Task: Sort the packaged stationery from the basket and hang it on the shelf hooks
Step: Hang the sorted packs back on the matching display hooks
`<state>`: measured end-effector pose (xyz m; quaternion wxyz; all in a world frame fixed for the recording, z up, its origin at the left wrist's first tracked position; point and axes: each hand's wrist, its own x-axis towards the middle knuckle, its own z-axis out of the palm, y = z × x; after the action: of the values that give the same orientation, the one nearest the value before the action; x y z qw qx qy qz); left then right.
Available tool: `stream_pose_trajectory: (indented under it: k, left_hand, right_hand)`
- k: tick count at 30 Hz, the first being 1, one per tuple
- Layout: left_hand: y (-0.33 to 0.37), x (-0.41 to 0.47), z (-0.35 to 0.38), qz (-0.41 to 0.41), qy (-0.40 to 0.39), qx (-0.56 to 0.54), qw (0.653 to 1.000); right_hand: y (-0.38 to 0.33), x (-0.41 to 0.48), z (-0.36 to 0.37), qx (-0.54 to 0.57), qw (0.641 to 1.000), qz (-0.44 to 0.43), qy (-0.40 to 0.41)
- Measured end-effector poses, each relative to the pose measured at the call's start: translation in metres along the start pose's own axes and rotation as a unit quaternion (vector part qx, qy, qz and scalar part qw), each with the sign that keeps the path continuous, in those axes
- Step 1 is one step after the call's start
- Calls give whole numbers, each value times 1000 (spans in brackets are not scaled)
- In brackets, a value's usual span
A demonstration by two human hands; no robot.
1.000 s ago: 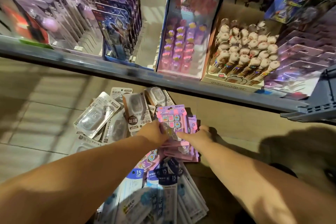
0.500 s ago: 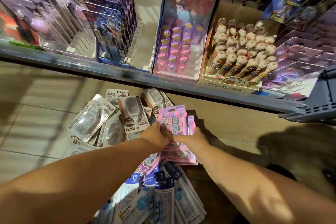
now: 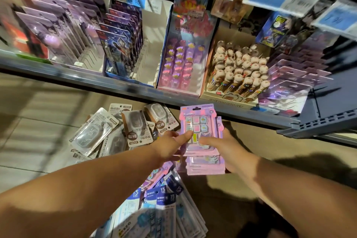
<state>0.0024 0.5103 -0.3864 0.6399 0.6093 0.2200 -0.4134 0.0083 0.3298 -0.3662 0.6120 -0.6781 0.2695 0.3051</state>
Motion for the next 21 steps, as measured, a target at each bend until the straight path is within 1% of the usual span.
stream_pose_trajectory:
  k: [3,4,6,9,11,13,15,18,21]
  left_hand:
    - [23,-23,20,6,-60,-38,997]
    - [30,-27,27,5,-70,-58,996]
    - [42,-43,37,29,-66,-90,993]
    - [57,-63,39,89,-35,-96,991]
    - [72,-80,35,116,-3,-96,989]
    - [91,-100,33,158,14,-105,982]
    - [113,-118,31,207,35,-88,974]
    - [145,-151,24,271,63,-64,958]
    - [171,-180,14,291,70,-34,954]
  right_hand:
    - [-27,-23,-11,39,998,-41,-2]
    - [-35,-28,-13,52,997,-60,-6]
    - [-50,-38,-12,61,994,-94,-7]
    - [-74,-54,-1,56,988,-145,10]
    - [-91,-70,10,29,982,-182,30]
    - [-109,-85,21,4,967,-245,66]
    - [-128,-100,29,3,946,-311,85]
    - [-160,-124,40,15,926,-369,80]
    - [-186,-142,51,15,920,-384,73]
